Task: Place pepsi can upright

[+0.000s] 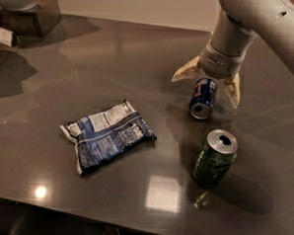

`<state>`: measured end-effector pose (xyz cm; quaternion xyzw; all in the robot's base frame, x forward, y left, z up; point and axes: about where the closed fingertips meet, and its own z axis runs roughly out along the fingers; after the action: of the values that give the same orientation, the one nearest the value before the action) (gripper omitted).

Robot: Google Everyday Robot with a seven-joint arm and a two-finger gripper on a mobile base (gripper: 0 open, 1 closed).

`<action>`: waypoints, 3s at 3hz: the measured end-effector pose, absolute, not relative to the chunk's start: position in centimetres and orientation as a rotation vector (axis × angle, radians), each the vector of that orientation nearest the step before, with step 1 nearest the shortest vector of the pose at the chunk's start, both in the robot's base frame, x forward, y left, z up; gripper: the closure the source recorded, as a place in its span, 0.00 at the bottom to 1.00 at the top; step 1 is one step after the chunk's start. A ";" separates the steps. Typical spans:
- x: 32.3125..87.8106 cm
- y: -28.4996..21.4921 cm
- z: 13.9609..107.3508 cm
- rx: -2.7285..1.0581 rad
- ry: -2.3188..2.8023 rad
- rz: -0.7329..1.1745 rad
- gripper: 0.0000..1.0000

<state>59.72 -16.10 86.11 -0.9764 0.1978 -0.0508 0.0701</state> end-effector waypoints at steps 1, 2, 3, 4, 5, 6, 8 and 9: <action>59.6 -16.2 85.7 -2.998 0.523 -0.150 0.00; 59.0 -16.3 84.9 -3.039 0.511 -0.116 0.18; 58.7 -16.5 84.5 -3.062 0.517 -0.081 0.41; 58.8 -16.7 84.4 -3.069 0.555 -0.060 0.64; 59.1 -17.2 85.6 -2.999 0.708 -0.042 0.87; 59.7 -18.0 88.4 -2.806 0.975 -0.004 1.00; 58.2 -19.0 93.5 -2.277 1.378 0.233 1.00; 56.6 -18.7 94.7 -2.037 1.504 0.429 1.00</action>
Offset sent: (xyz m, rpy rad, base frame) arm -0.0230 -0.0075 -0.0172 -0.1313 0.1041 0.0754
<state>56.56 -18.69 94.71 -0.7609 0.5617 0.1604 0.2826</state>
